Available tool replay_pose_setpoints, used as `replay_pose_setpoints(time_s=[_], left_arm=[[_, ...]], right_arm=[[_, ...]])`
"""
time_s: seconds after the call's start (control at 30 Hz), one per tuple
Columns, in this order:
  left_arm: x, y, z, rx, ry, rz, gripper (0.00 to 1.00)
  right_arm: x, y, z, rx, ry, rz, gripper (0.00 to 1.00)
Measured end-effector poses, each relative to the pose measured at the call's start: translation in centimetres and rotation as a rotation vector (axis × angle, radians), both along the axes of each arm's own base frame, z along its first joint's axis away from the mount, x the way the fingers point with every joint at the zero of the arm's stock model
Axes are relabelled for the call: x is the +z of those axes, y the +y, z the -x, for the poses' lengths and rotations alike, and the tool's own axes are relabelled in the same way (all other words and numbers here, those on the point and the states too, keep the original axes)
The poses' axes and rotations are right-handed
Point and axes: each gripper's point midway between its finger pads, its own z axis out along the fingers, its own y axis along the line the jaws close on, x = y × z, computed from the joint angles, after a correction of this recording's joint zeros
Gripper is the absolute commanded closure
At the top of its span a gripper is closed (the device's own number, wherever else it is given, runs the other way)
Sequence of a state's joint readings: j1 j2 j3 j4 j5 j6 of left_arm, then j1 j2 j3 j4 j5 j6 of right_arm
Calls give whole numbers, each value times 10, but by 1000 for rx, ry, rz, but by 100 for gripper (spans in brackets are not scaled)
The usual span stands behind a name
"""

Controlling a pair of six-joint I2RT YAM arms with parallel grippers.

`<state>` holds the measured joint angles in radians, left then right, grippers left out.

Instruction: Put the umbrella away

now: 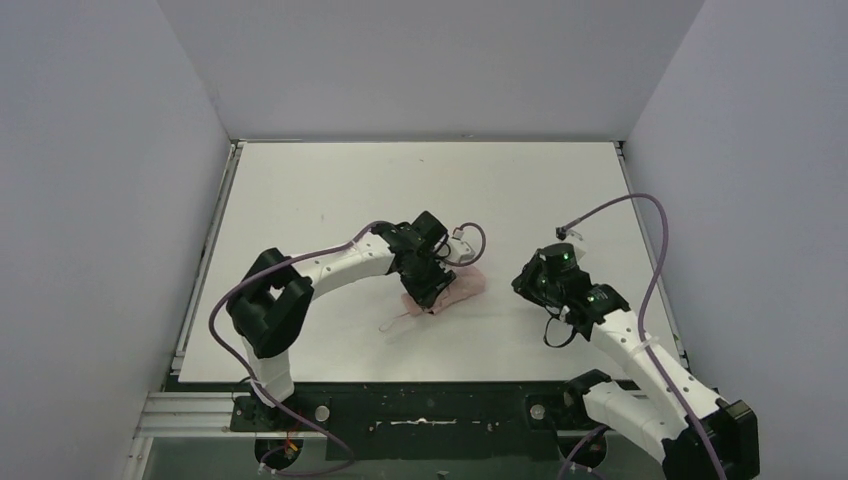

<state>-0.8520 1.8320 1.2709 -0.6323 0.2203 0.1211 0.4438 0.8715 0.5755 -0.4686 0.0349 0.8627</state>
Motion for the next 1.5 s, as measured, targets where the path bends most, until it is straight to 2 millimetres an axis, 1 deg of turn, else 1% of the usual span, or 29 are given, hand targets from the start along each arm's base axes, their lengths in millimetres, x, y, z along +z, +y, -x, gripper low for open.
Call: replay_pose_setpoints(time_s=[0.07,0.17,0.27,0.33,0.4,0.43,0.5,0.57,0.63,0.67,0.77,0.9,1.0,1.1,1.17,1.27,1.3,1.5], left_arm=[[10,3,-12,-3,-24,1,50],[27,6,-26,7,-60,27,48],[45,16,-28,45,-84,68,47],[59,30,-26,98,-103,108,47],[70,49,-21,191,-110,150,49],[73,57,-20,237,-113,164,52],[76,77,-17,375,-127,195,63],[70,94,-11,506,-130,207,74],[57,103,-1,590,-111,204,88],[45,105,5,630,-90,194,93],[19,105,16,689,-38,141,100],[-2,89,19,703,-17,105,100],[-13,79,21,711,-5,95,100],[-24,71,22,717,4,88,100],[-32,65,21,720,10,84,100],[-31,52,11,726,0,111,100],[-30,51,9,725,0,107,100],[-31,51,0,702,3,46,100]], right_arm=[[-1,-8,-5,8,37,43,73],[-3,-11,-11,57,92,101,70],[-4,-8,-19,119,124,138,68],[-5,-3,-25,170,143,153,67],[-8,1,-30,205,159,162,67],[-9,3,-33,222,166,166,67],[-11,5,-41,255,180,182,68],[-13,7,-52,281,197,202,73],[-18,11,-64,312,213,227,82],[-21,13,-72,330,221,240,86],[-36,18,-86,375,258,270,93],[-59,22,-92,436,321,293,97],[-69,29,-95,478,346,304,99],[-76,41,-91,534,361,306,100],[-77,50,-86,569,361,305,100],[-76,68,-76,627,359,290,100],[-76,70,-74,639,356,299,100],[-79,66,-69,621,346,296,99]])
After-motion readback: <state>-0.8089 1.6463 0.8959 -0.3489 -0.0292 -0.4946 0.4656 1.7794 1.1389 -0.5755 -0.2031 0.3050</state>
